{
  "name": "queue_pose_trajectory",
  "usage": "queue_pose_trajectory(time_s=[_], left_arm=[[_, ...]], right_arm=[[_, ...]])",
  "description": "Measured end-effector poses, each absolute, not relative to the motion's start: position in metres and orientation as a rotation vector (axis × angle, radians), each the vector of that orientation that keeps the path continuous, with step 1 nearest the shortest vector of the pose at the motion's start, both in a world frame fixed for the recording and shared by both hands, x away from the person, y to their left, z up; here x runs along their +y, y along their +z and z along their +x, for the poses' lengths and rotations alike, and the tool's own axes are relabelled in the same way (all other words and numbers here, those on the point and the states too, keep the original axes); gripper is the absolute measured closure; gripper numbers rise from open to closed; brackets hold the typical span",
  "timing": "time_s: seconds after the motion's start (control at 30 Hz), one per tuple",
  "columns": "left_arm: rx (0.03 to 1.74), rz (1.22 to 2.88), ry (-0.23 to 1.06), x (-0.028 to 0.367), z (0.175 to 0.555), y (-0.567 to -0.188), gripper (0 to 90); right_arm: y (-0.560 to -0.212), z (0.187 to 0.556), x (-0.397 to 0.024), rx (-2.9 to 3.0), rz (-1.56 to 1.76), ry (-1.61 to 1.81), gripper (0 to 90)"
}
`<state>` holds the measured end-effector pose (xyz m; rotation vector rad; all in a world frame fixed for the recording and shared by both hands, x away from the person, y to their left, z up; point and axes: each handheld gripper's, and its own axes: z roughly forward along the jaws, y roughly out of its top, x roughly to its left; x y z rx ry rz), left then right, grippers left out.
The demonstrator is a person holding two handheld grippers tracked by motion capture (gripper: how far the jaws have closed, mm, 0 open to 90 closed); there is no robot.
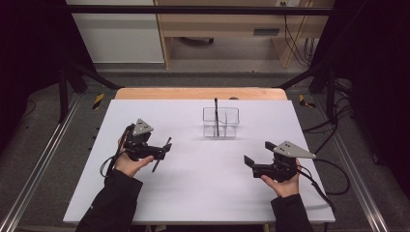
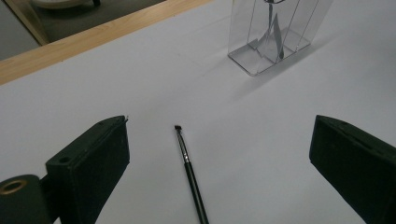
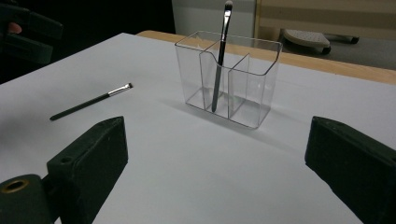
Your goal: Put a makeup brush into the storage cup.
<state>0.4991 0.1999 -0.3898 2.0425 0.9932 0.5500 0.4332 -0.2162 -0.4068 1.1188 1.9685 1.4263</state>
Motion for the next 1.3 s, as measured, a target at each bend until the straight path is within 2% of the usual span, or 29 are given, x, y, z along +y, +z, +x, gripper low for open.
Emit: queue_pose_trajectory(time_s=[1.3], left_arm=[[1.109,2.239,0.504,0.188,0.533,-0.428,7.0]], right_arm=[[-0.407,0.434,-0.214,1.989,1.125,1.441,5.6]])
